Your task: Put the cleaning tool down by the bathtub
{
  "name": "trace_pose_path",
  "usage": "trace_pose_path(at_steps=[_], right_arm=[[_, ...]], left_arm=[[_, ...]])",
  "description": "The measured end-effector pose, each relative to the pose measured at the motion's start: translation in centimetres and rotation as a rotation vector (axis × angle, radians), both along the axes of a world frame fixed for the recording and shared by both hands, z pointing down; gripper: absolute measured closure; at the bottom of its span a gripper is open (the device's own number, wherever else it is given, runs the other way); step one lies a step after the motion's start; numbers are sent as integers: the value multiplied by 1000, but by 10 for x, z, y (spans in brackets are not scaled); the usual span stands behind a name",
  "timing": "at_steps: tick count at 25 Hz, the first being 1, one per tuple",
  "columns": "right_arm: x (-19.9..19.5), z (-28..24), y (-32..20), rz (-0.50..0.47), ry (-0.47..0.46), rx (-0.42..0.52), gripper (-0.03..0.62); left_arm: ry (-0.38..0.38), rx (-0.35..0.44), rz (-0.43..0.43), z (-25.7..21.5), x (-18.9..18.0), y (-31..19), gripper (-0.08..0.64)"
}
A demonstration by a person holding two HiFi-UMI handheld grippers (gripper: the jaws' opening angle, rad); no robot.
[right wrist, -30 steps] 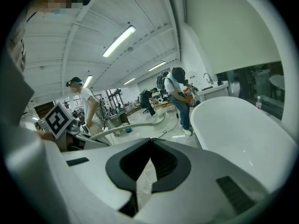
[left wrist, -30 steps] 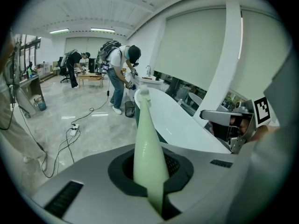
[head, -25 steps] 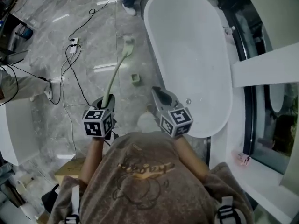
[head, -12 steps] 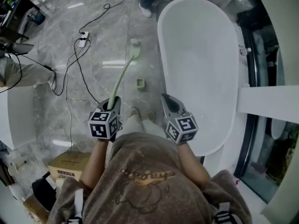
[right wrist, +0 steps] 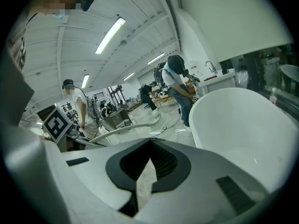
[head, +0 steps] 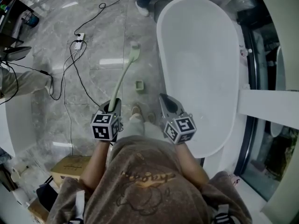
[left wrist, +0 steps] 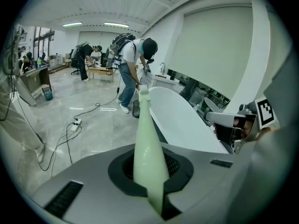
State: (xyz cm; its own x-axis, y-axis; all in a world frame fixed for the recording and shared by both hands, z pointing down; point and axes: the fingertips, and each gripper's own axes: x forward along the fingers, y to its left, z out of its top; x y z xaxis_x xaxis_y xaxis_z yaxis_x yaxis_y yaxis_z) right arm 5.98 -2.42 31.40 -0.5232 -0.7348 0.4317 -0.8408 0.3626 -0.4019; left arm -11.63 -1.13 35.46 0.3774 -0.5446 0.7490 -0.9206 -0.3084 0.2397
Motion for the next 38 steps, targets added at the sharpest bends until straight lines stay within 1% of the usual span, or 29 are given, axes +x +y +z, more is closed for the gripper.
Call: trace_pose_path(at_steps=[5,13,19,25,31,38], right_arm=[[-6,16,-13,9,-4,-23,592],[-16,50,-41,29,-22,-28,592],[-15,78,-63,55,-29,-22,592],[-12,125,-69,79,-27,-45,592],[-18,168,-71,69,-20,-71,594],[-22,200,-84,51,-19,-82,592]], left_arm=[[5,-9,10,20,3,-18,546],[11,-34,20,61,8,-41,546],[1,-56,33,104,7,-53,546],[-21,-96,38,159,6,-57,546],[-35,-132,34,212,4,-60,546],[-53,-185,54,261,9,-60,546]])
